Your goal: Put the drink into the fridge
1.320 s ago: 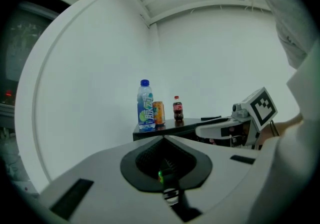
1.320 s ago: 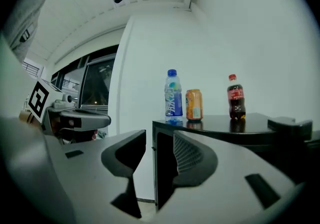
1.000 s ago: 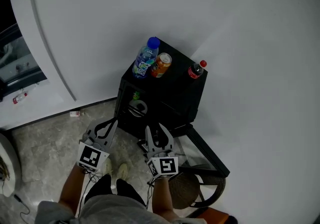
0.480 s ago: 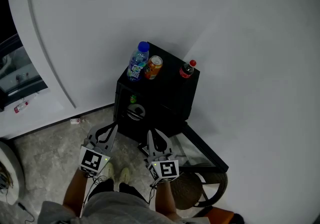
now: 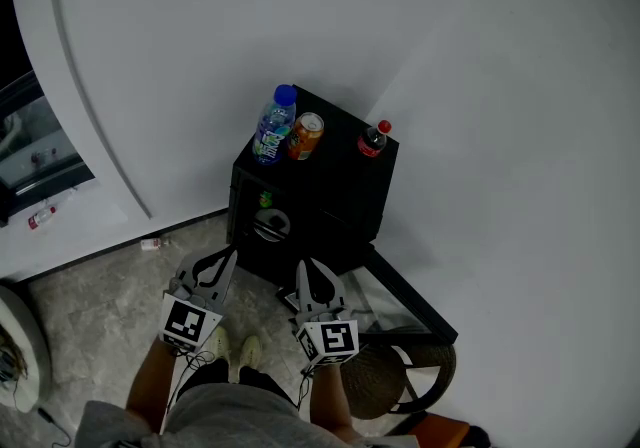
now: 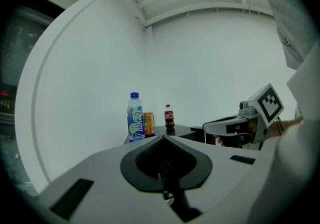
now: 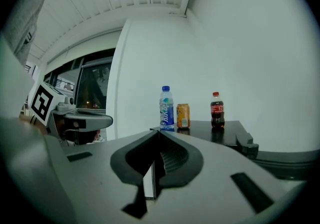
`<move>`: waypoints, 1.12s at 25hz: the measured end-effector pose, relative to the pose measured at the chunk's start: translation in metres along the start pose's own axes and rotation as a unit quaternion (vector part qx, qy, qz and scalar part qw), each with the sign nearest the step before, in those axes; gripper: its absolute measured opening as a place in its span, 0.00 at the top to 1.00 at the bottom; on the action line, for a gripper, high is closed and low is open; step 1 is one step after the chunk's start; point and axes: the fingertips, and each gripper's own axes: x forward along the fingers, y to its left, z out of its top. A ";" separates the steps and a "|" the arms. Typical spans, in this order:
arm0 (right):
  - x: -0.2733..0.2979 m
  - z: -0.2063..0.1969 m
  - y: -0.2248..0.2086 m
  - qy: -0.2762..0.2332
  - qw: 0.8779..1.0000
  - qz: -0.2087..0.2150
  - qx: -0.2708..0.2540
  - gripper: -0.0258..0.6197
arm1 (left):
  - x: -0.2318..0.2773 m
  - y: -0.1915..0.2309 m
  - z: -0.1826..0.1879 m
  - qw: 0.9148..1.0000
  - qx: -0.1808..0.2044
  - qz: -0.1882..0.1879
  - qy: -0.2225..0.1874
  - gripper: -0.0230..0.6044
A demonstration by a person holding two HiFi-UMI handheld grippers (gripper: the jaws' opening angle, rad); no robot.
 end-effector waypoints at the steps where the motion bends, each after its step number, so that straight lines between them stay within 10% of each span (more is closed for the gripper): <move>1: 0.000 0.000 -0.001 0.000 1.000 -0.001 0.001 0.91 | 0.000 0.000 0.000 1.000 -0.004 -0.001 -0.001 0.96; 28: 0.080 0.060 0.003 -0.023 1.000 -0.009 0.008 0.91 | 0.008 0.080 0.007 1.000 0.001 -0.001 -0.017 0.96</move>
